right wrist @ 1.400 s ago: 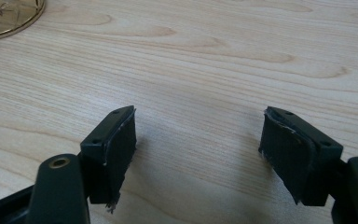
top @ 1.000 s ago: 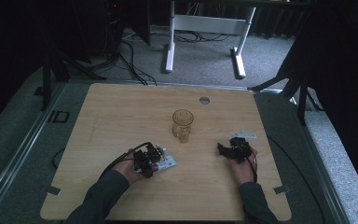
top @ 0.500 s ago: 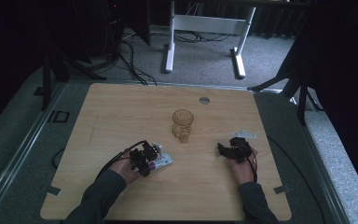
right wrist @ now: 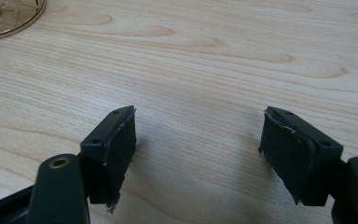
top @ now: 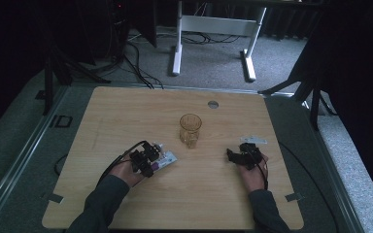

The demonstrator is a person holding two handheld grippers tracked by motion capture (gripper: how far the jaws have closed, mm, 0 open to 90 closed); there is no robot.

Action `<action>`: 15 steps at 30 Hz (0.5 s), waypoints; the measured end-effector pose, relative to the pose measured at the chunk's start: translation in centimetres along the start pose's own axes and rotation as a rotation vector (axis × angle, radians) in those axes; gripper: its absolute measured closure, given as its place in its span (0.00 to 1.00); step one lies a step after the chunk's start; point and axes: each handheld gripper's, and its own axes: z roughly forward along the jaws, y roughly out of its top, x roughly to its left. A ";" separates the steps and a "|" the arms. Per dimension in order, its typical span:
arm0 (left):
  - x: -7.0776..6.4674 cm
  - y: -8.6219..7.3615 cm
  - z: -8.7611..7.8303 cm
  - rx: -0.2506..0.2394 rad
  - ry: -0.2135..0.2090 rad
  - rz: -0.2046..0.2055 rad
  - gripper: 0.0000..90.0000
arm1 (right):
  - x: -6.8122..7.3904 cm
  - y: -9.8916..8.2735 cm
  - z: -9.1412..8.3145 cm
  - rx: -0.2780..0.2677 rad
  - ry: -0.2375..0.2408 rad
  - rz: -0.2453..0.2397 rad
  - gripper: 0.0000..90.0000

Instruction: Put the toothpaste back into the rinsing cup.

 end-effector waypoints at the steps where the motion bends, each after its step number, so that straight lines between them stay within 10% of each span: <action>1: 0.1 0.0 -0.1 -0.004 0.001 -0.006 0.81 | 0.0 0.0 0.0 0.000 0.000 0.001 0.30; 15: 1.3 -0.2 -1.0 -0.061 -0.017 -0.061 0.81 | 0.0 0.0 0.0 0.000 0.000 0.001 0.30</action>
